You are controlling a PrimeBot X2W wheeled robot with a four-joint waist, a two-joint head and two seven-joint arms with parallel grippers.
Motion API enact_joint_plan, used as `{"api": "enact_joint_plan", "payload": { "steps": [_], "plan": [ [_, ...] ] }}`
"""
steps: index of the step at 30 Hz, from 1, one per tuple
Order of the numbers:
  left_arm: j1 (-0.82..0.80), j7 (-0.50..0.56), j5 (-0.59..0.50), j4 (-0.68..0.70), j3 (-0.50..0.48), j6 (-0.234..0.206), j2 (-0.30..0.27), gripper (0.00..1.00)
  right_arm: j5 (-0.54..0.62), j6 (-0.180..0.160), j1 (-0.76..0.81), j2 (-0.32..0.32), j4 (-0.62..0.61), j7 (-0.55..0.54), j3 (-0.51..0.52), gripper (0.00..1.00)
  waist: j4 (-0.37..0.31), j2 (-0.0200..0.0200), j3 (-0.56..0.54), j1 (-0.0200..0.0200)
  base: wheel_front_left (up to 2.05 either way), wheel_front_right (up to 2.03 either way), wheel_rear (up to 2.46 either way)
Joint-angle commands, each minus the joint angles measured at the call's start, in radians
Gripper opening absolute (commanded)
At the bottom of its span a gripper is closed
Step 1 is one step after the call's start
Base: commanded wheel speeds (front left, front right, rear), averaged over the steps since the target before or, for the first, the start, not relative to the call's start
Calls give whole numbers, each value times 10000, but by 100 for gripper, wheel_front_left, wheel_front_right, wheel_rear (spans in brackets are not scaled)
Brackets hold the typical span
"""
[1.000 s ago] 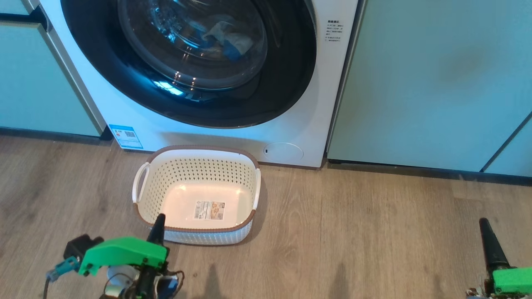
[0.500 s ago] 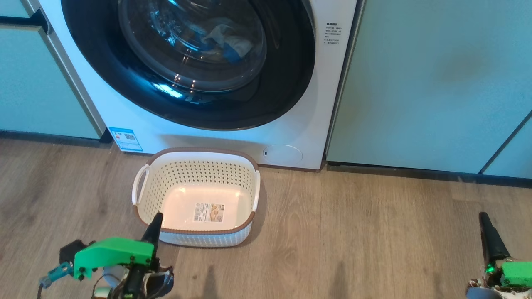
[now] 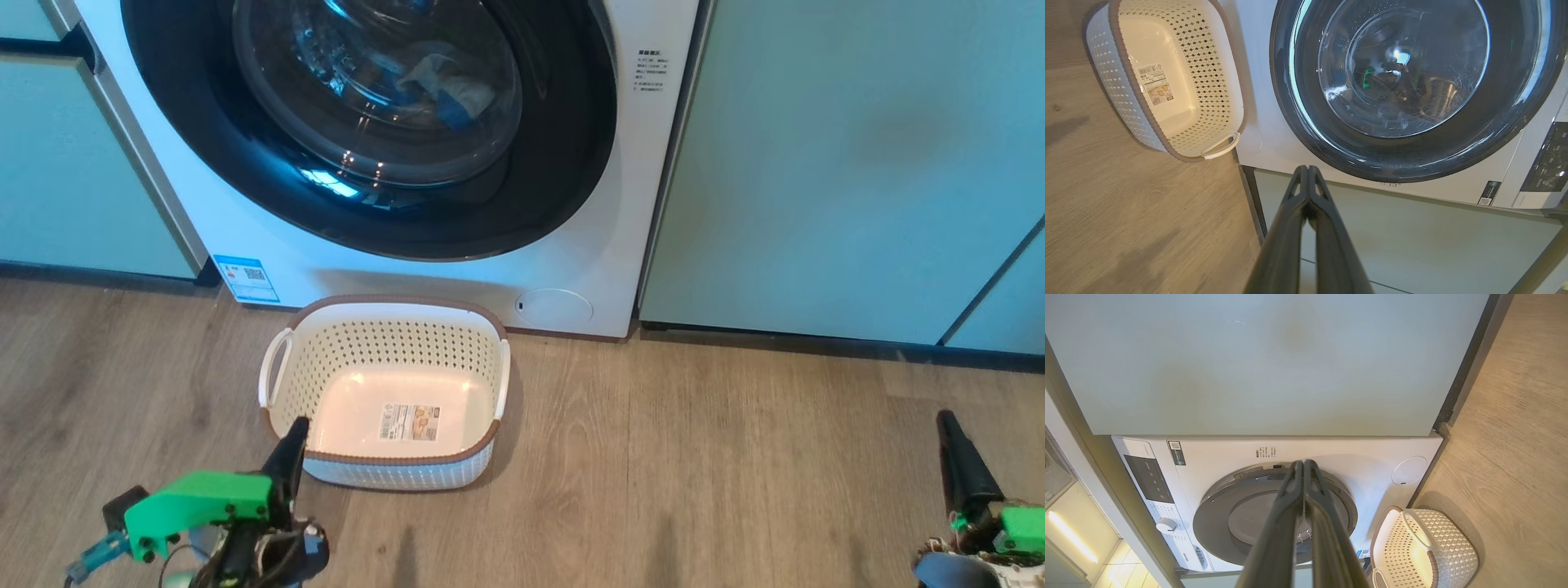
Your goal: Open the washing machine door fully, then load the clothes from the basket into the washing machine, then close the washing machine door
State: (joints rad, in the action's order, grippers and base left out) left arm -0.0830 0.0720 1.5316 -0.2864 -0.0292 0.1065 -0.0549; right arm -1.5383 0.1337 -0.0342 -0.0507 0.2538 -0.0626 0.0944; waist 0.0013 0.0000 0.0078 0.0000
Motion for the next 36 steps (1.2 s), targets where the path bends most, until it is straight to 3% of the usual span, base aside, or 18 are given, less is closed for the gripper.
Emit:
{"api": "enact_joint_plan", "payload": {
  "steps": [1, 7, 36],
  "plan": [
    [-245, 113, 355, 402, -460, 156, -100, 0, -391, -29, -602, -229, -219, -128, -140, 0, -4, 0, -13, 0, 0, 0, 0],
    [-235, 271, 916, 417, -670, 242, -82, 0, -974, -30, -708, -231, -109, -244, -132, 0, -13, 0, -46, 0, 0, 0, 0],
    [-240, 320, 865, 415, -730, 242, -40, 0, -889, -30, -717, -159, -103, -326, -31, 0, -13, 0, -46, 0, 0, 0, 0]
  ]
}}
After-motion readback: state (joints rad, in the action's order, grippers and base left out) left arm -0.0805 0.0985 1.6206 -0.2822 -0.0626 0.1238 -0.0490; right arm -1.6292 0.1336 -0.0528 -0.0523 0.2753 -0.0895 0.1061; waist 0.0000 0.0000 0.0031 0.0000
